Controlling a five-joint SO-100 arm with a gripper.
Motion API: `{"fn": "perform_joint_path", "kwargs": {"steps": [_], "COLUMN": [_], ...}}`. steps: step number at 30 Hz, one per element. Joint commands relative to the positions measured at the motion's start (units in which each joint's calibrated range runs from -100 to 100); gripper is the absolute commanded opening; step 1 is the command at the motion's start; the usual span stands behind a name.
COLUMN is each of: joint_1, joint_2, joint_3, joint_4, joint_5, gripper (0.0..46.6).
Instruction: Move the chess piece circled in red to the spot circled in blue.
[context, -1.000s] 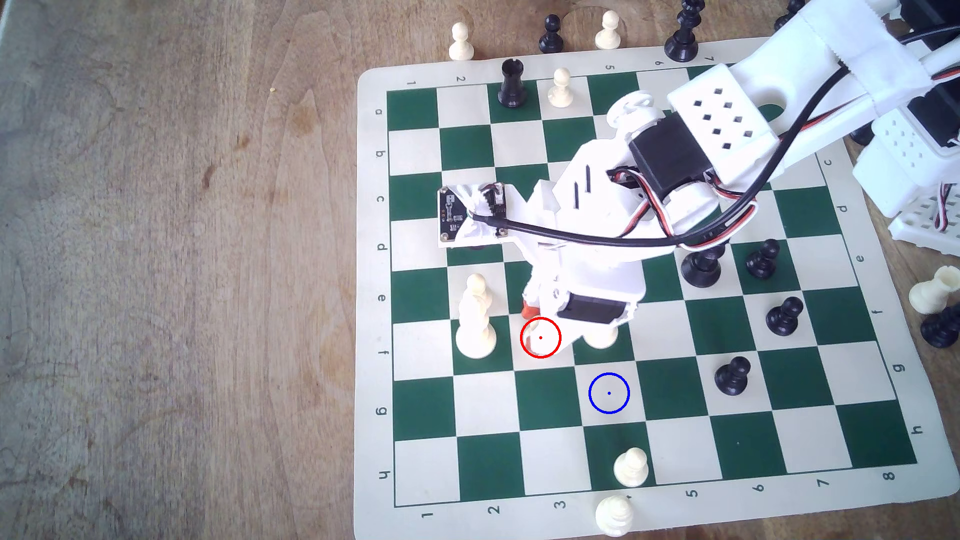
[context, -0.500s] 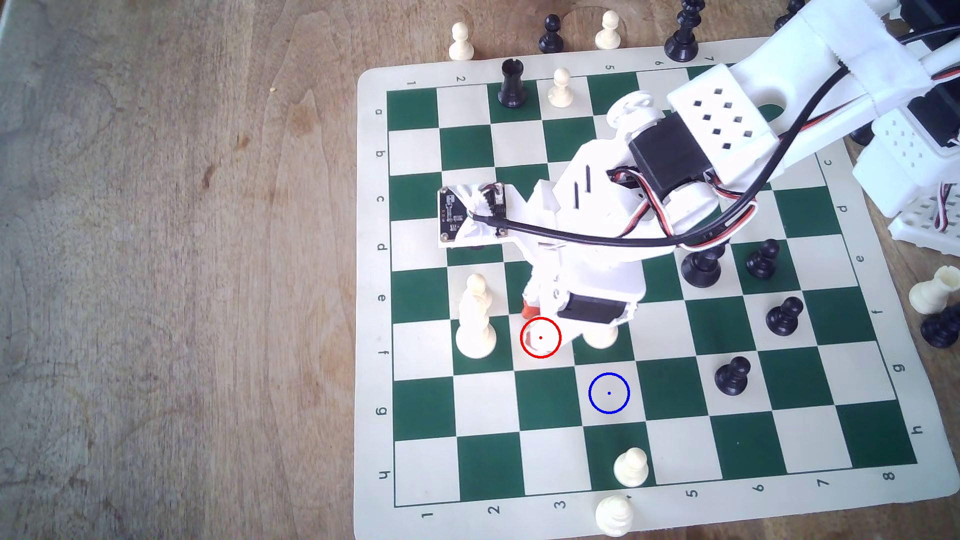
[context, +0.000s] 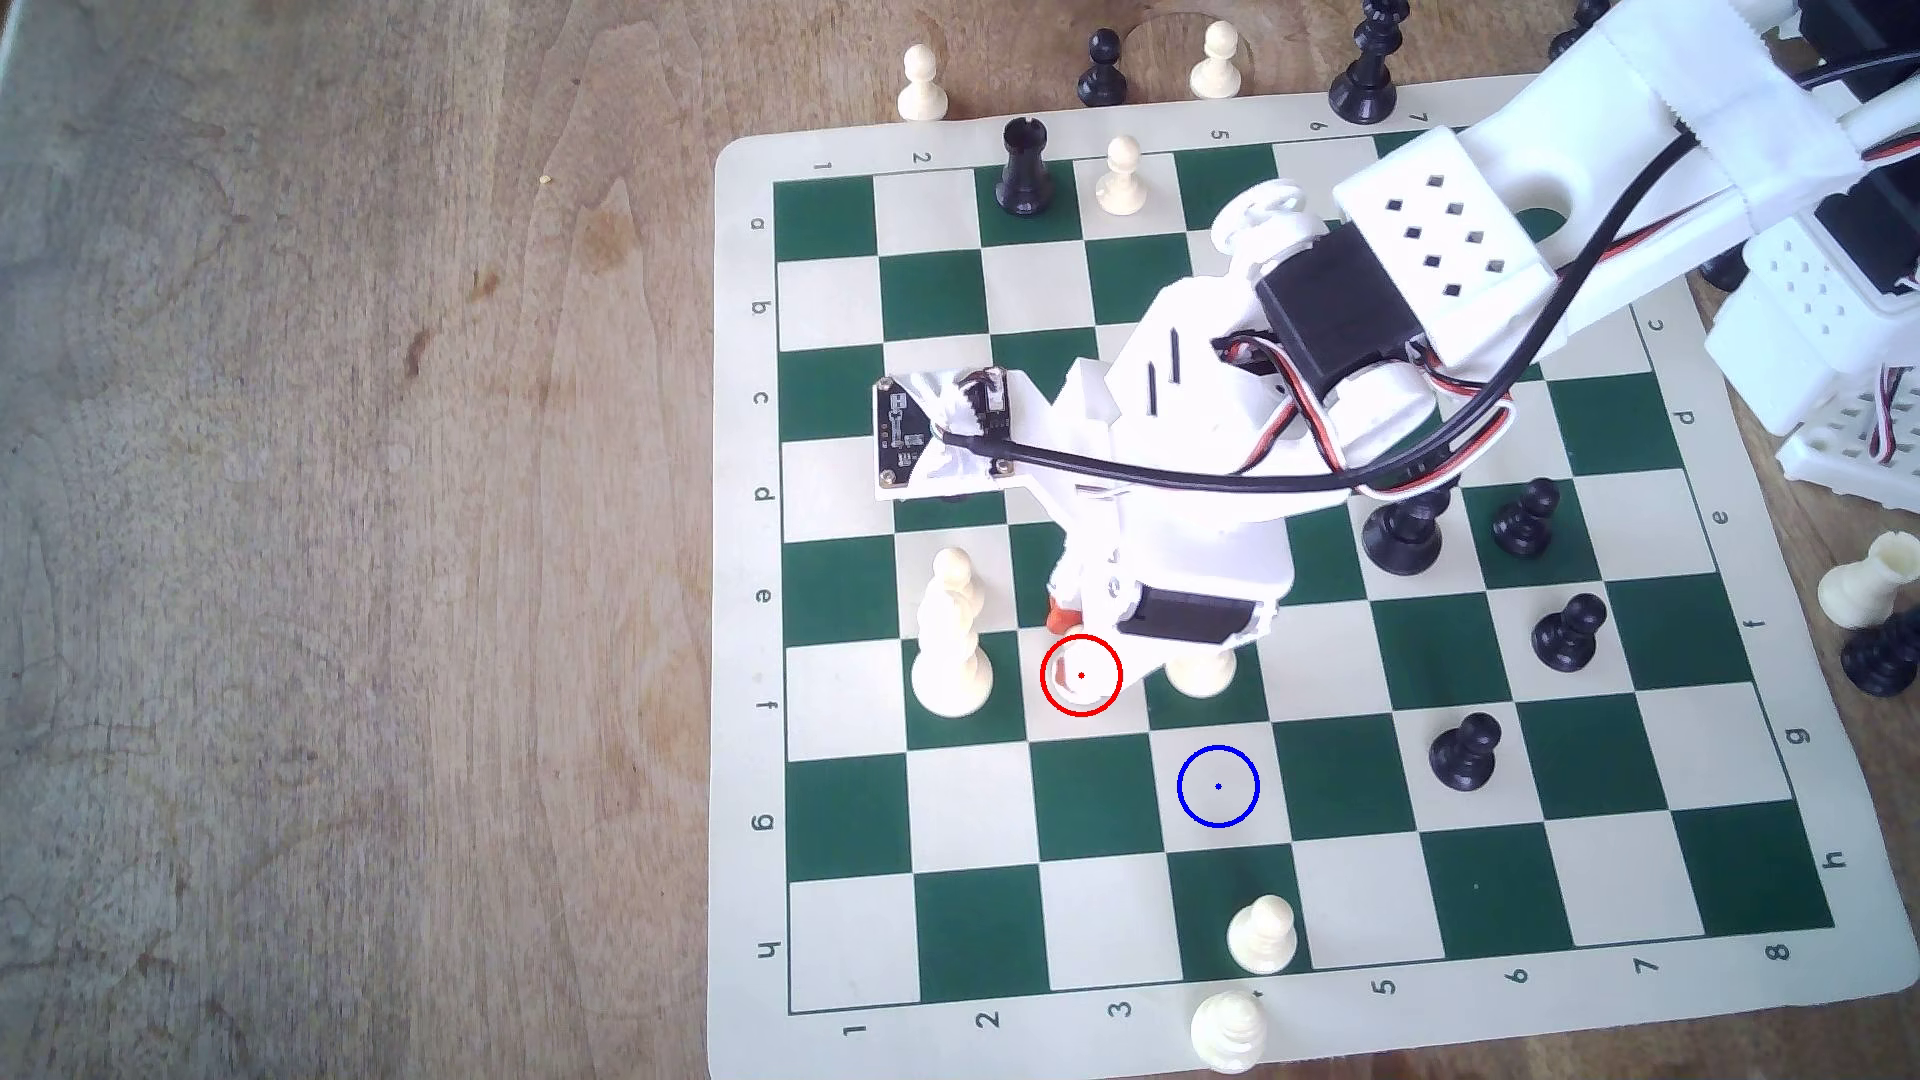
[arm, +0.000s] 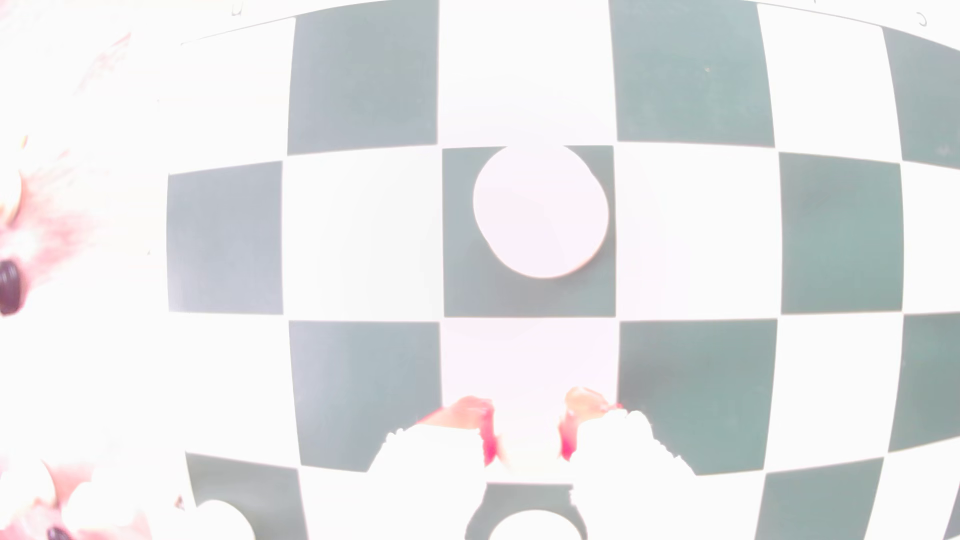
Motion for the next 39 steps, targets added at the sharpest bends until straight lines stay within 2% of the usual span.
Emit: {"fn": "perform_joint_path", "kwargs": {"steps": [1, 9, 17, 19, 23, 39], "joint_1": [0.45, -0.49, -8.55, -9.72, -9.41, -9.64], "joint_2": [-6.98, -17.59, -29.39, -28.97, -23.87, -10.37], "joint_3": [-8.37, -15.35, -2.48, 3.42, 7.5, 9.31], "joint_4": [5.55, 13.9, 15.79, 12.51, 8.09, -0.59], "joint_5": [1.17, 1.17, 0.34, 0.2, 0.1, -0.34], "gripper": [0.2, 0.2, 0.2, 0.2, 0.2, 0.2]}}
